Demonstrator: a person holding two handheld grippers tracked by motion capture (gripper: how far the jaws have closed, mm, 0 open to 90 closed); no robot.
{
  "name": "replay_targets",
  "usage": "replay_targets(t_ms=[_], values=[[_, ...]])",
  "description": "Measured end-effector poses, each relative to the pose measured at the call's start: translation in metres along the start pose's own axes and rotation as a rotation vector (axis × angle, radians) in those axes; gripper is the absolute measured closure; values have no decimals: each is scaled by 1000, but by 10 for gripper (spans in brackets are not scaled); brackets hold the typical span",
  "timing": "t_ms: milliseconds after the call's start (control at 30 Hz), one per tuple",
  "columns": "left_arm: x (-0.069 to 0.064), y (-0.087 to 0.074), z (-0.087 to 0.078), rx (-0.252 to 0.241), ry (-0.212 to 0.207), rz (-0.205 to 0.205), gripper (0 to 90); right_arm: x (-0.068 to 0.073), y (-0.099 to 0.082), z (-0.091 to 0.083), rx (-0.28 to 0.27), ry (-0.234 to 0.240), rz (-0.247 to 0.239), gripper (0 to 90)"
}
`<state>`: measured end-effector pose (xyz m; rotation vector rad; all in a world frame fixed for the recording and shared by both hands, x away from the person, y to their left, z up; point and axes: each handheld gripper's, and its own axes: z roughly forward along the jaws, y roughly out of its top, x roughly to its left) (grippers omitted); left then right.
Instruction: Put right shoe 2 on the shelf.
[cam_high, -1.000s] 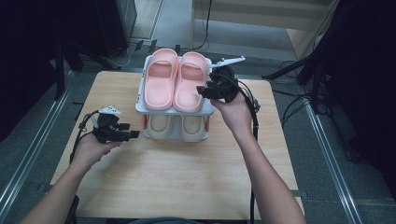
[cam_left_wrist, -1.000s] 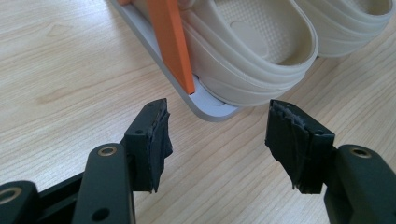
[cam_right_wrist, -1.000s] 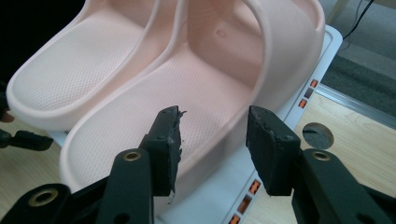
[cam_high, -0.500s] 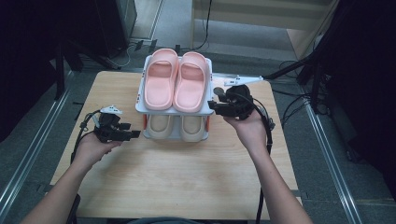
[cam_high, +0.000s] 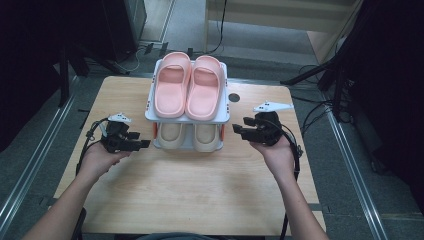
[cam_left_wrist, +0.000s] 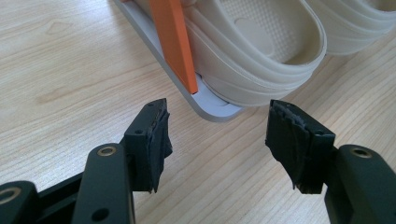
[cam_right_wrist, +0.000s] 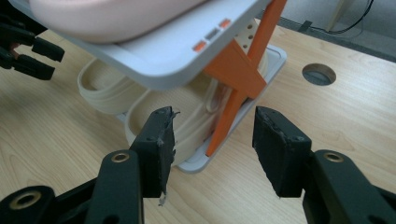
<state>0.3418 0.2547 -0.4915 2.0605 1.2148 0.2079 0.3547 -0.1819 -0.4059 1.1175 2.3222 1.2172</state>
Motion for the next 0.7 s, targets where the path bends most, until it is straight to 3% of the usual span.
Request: replay_targets(t_ms=[267, 533, 633, 700], values=[[0, 0, 1, 3, -1, -3, 388, -6, -28, 8, -27, 23, 7, 445], [-2, 1, 3, -1, -15, -2, 372, -13, -56, 18, -10, 41, 19, 427], [-6, 1, 7, -3, -19, -15, 333, -15, -63, 23, -16, 19, 14, 333], [-8, 0, 9, 2, -32, 20, 313, -15, -67, 29, -21, 12, -14, 283]])
